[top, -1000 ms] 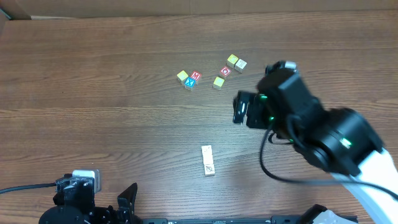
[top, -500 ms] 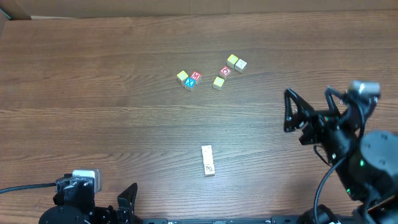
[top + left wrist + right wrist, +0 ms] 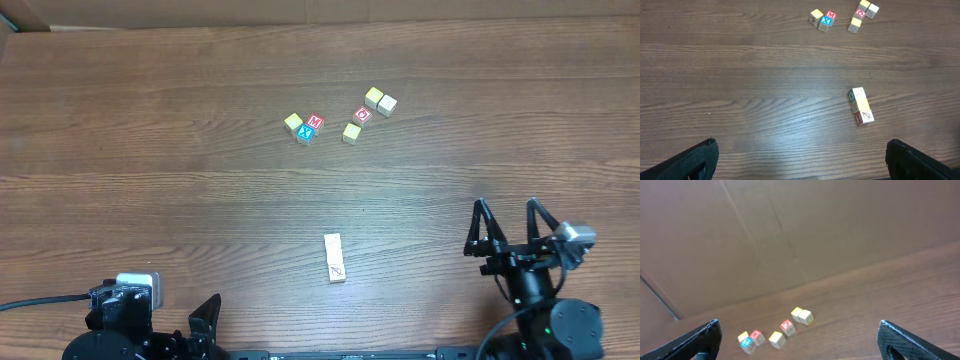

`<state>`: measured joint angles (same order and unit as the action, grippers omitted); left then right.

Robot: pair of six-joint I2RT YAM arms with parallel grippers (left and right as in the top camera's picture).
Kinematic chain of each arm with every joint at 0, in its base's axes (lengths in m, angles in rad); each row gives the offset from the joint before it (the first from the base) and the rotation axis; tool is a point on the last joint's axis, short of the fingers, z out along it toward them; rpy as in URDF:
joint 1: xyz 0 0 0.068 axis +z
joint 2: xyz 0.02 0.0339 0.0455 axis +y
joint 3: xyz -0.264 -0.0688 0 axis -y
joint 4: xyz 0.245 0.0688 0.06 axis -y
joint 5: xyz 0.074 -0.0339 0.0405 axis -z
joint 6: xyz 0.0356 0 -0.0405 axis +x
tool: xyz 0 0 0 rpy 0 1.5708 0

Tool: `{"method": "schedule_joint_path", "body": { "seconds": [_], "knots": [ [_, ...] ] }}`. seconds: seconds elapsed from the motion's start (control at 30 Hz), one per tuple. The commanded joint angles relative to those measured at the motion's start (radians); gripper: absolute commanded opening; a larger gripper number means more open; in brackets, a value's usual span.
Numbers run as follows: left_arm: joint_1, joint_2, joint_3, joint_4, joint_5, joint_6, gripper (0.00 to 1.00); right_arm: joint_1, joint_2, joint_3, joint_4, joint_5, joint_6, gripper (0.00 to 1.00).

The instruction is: Flip 3 blocks

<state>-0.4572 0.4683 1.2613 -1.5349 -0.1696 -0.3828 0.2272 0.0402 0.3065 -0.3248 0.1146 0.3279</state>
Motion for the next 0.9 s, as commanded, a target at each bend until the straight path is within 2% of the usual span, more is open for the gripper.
{"method": "schedule_joint_path", "body": {
  "seconds": [0.0,0.27,0.53,0.73,0.87],
  "knots": [
    [0.005,-0.008,0.008,0.001,-0.014,0.013,1.0,-0.016,-0.038,-0.068,0.039,-0.03,-0.014,1.0],
    [0.005,-0.008,0.008,0.001,-0.014,0.013,1.0,-0.052,-0.037,-0.193,0.148,-0.031,-0.014,1.0],
    [0.005,-0.008,0.008,0.001,-0.014,0.013,1.0,-0.18,-0.037,-0.26,0.175,-0.043,0.07,1.0],
    [0.005,-0.008,0.008,0.001,-0.014,0.013,1.0,-0.312,-0.037,-0.299,0.245,-0.137,0.068,1.0],
    [0.005,-0.008,0.008,0.001,-0.014,0.013,1.0,-0.32,-0.038,-0.299,0.242,-0.12,0.039,1.0]
  ]
}}
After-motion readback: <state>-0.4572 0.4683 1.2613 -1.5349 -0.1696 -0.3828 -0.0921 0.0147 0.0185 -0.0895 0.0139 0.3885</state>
